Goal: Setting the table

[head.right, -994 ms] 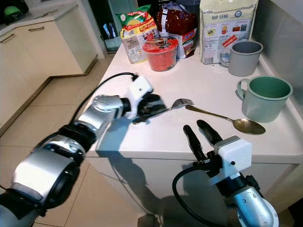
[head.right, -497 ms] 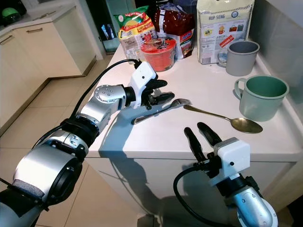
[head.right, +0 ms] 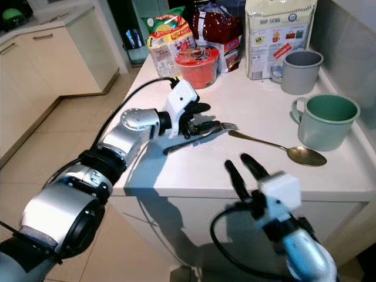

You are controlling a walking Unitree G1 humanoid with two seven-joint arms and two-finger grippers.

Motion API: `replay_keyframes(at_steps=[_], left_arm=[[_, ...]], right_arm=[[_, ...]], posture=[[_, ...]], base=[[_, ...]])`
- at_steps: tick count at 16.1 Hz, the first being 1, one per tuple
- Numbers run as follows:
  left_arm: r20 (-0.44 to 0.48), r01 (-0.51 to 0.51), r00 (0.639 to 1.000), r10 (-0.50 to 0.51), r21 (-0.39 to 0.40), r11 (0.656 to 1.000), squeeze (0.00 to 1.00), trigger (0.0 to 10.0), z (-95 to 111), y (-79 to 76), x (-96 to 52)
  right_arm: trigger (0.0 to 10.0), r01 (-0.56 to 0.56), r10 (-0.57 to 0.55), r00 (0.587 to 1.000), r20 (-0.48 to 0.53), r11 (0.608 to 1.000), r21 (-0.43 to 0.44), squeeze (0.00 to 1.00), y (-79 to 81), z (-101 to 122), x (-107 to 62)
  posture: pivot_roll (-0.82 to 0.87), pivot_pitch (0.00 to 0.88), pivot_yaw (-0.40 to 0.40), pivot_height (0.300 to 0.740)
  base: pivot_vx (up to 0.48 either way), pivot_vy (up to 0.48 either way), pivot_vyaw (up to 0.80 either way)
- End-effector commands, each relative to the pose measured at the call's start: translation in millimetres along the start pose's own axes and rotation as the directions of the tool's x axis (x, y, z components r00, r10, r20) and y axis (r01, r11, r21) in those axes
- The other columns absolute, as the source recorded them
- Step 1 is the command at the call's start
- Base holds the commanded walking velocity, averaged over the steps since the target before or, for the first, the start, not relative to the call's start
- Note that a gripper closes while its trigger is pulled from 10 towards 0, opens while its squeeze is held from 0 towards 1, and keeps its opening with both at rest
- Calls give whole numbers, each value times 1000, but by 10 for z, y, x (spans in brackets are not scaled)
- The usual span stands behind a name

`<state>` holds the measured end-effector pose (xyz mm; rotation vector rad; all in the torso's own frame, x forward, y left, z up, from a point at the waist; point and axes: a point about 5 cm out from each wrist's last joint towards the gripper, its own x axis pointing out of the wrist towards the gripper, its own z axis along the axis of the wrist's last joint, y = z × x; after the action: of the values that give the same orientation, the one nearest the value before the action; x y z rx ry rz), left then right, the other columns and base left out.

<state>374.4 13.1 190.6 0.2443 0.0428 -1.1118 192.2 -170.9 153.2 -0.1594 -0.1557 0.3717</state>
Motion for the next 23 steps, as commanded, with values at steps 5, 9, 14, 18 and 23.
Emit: replay_keyframes(at_steps=[5, 9, 14, 18, 23], left_arm=[[3, -35, 999, 36, -78, 996, 0, 10000, -87, -24, 9], [-13, -29, 1000, 28, -84, 996, 0, 10000, -130, -41, -2], [-69, -13, 998, 1, -176, 984, 0, 10000, -357, -169, 15], [-39, -65, 998, 59, -181, 981, 0, 10000, -367, -211, 70], [-35, -61, 998, 57, -121, 991, 0, 10000, -341, -266, 129]], right_arm=[[10000, -37, 37, 999, 32, 999, -9, 0, 48, 8, 147], [10000, -56, 57, 998, 32, 998, -16, 0, 31, 6, 198], [10000, -62, 63, 997, 36, 998, -29, 0, -5, 6, 258], [10000, -78, 80, 995, 59, 996, -34, 0, -15, 31, 376], [10000, -87, 90, 993, 78, 995, -40, 0, -34, 78, 427]], posture=[[-203, 0, 185, 740], [-193, 0, 169, 740], [-178, 0, 158, 740], [-160, 0, 132, 740], [-170, 0, 121, 740]], base=[[0, 0, 0], [0, 0, 0], [0, 0, 0], [0, 0, 0], [0, 0, 0]])
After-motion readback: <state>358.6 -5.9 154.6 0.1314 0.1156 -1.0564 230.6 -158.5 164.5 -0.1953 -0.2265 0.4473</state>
